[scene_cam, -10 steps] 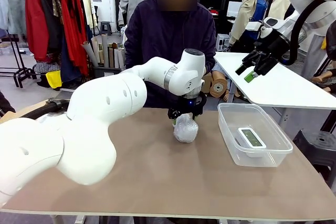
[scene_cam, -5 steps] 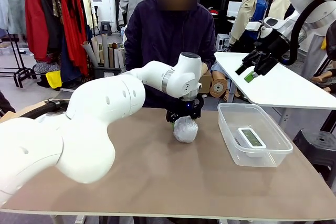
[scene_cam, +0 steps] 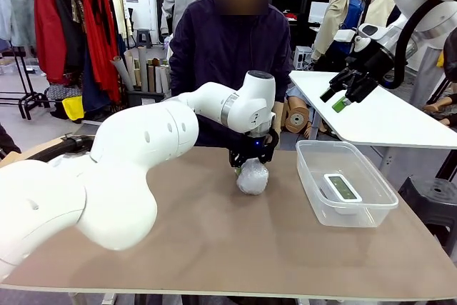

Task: Separate and place wrapped and unwrapped clocks.
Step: Pick up the Digital clock indicated by the person.

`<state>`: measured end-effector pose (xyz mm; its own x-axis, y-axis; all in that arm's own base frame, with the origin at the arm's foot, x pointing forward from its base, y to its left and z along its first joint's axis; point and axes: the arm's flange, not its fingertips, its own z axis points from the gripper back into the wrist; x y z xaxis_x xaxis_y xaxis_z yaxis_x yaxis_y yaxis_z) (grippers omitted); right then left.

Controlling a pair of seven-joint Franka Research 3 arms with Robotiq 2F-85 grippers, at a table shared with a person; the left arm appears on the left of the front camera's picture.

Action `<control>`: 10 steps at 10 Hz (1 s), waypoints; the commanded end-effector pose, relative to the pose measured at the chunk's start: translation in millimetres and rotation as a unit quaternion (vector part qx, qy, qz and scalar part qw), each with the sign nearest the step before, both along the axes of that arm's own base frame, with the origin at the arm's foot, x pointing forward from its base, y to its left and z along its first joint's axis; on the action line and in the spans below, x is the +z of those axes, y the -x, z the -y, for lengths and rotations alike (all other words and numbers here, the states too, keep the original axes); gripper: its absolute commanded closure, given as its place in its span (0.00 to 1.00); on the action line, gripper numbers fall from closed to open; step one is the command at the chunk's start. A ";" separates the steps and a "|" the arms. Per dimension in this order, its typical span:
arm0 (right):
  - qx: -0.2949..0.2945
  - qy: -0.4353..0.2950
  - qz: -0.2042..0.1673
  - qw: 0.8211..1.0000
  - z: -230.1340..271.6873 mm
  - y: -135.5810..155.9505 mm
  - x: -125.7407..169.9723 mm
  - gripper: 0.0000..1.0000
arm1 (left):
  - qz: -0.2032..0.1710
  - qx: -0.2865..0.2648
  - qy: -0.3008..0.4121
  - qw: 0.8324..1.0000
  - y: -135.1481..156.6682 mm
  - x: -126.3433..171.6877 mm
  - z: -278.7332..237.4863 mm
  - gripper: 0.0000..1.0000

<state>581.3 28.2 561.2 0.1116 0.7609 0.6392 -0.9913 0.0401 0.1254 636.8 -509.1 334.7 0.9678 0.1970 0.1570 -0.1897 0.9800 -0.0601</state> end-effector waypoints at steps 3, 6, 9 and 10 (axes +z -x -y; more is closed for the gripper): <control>0.003 0.009 0.001 1.000 -0.5 2.2 1.0 0.00 | 0.019 0.008 -0.033 0.999 24.4 25.3 -14.3 1.00; 0.003 0.009 0.001 1.000 -0.5 2.2 1.0 0.00 | 0.031 -0.050 -0.054 0.997 55.4 69.0 -30.7 1.00; 0.003 0.009 0.001 1.000 -0.5 2.2 1.0 0.00 | 0.002 -0.131 -0.089 0.987 95.1 114.3 -39.4 1.00; 0.003 0.009 0.001 1.000 -0.5 2.2 1.0 0.00 | -0.005 -0.162 -0.084 0.983 107.7 123.9 -41.8 1.00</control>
<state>581.3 28.2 561.1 0.1118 0.7609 0.6392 -0.9913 0.0401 0.1256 579.6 -510.9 472.8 0.9850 -0.0859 0.1499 0.0735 0.9935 0.0868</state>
